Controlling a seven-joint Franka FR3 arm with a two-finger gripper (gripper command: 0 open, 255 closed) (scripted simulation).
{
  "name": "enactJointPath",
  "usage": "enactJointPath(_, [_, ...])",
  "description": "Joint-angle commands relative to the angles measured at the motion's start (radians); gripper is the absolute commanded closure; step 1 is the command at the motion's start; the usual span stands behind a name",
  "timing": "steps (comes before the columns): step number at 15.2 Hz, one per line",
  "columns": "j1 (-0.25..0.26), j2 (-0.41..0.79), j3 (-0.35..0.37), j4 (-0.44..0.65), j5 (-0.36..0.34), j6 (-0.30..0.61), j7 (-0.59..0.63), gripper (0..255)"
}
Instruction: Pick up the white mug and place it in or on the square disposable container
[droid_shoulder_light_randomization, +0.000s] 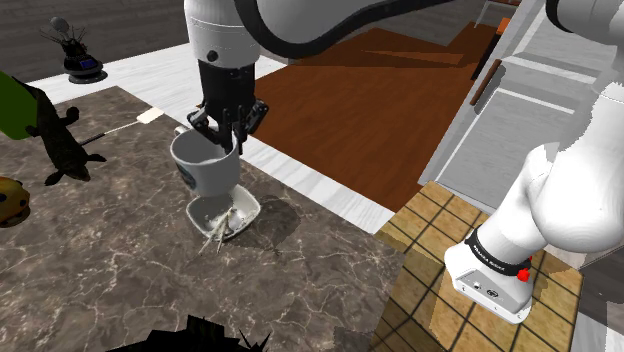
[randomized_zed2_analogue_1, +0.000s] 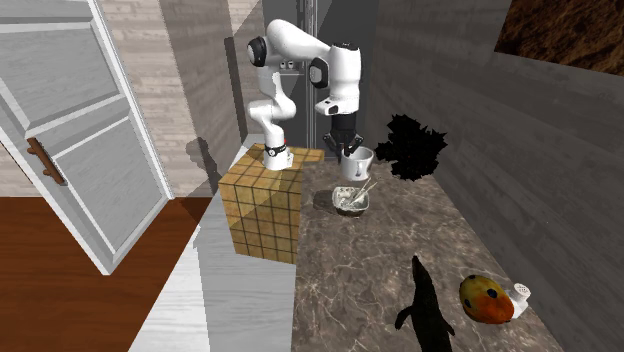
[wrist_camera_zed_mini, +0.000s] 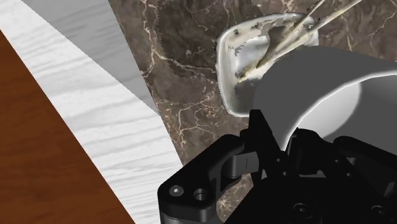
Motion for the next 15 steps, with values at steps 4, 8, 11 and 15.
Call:
enactJointPath(4, [0.000, 0.011, -0.002, -0.053, -0.007, 0.063, 0.006, 255])
enactJointPath(8, [0.001, 0.022, -0.004, -0.093, -0.014, 0.113, 0.011, 255])
enactJointPath(11, [0.002, 0.035, -0.006, -0.124, -0.021, 0.156, 0.016, 255])
enactJointPath(15, [0.002, 0.035, -0.006, -0.124, -0.021, 0.156, 0.016, 255])
